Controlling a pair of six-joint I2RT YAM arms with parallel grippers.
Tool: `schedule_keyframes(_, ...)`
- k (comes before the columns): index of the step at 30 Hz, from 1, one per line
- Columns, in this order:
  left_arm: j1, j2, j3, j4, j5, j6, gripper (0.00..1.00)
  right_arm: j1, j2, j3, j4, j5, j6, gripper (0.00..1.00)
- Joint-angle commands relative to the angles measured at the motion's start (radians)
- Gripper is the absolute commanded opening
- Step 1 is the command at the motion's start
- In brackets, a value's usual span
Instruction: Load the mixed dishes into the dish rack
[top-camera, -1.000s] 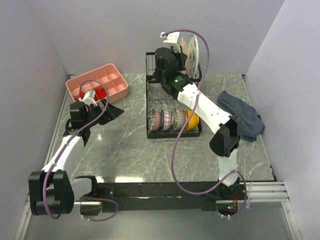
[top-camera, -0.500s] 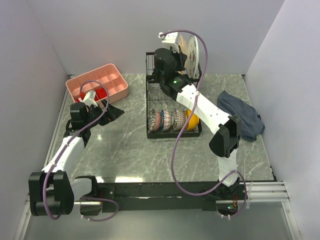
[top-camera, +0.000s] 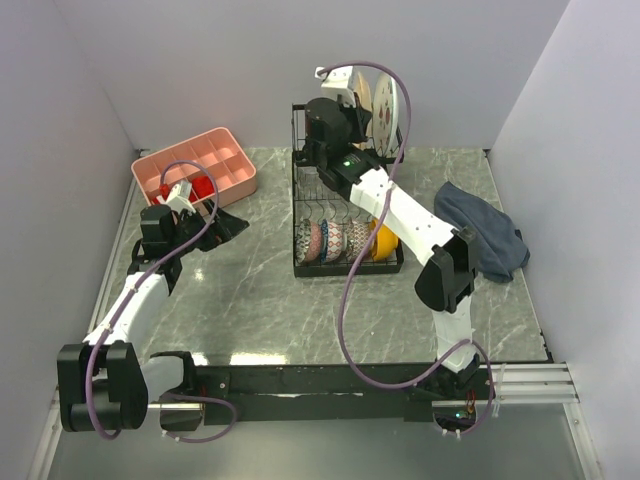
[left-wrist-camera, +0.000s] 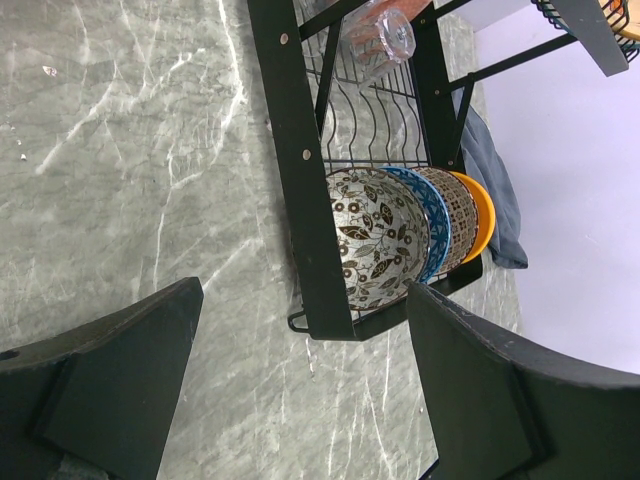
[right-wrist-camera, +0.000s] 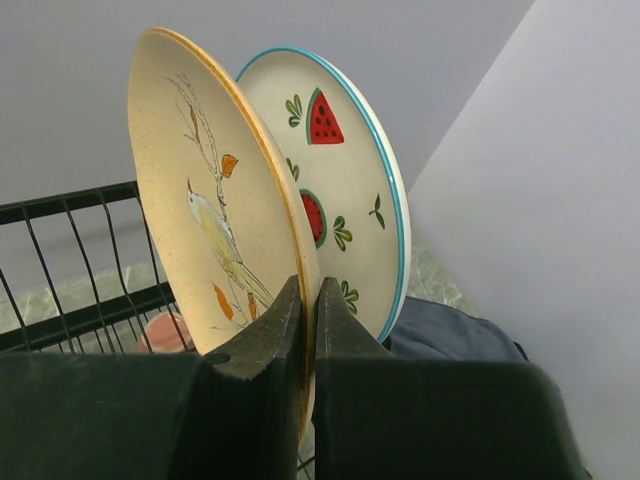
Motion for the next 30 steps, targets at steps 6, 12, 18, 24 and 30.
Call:
schedule_keyframes(6, -0.004, -0.006, -0.008, 0.041, 0.014, -0.002, 0.9, -0.047, 0.034, 0.051, 0.028, 0.05, 0.029, 0.05)
schedule_keyframes(12, -0.007, -0.012, -0.012, 0.06, 0.016, -0.005, 0.9, -0.041, 0.012, 0.018, 0.065, 0.021, 0.001, 0.41)
schedule_keyframes(18, -0.013, -0.02, -0.015, 0.064, 0.022, -0.011, 0.9, -0.012, -0.044, -0.018, 0.126, 0.013, -0.051, 0.46)
schedule_keyframes(24, -0.018, -0.032, -0.002, 0.066, 0.014, -0.008, 0.91, 0.055, -0.138, -0.062, 0.223, -0.007, -0.102, 0.54)
schedule_keyframes(30, -0.018, -0.038, 0.11, -0.007, -0.055, 0.109, 0.97, 0.103, -0.262, -0.117, 0.092, -0.088, -0.004, 0.8)
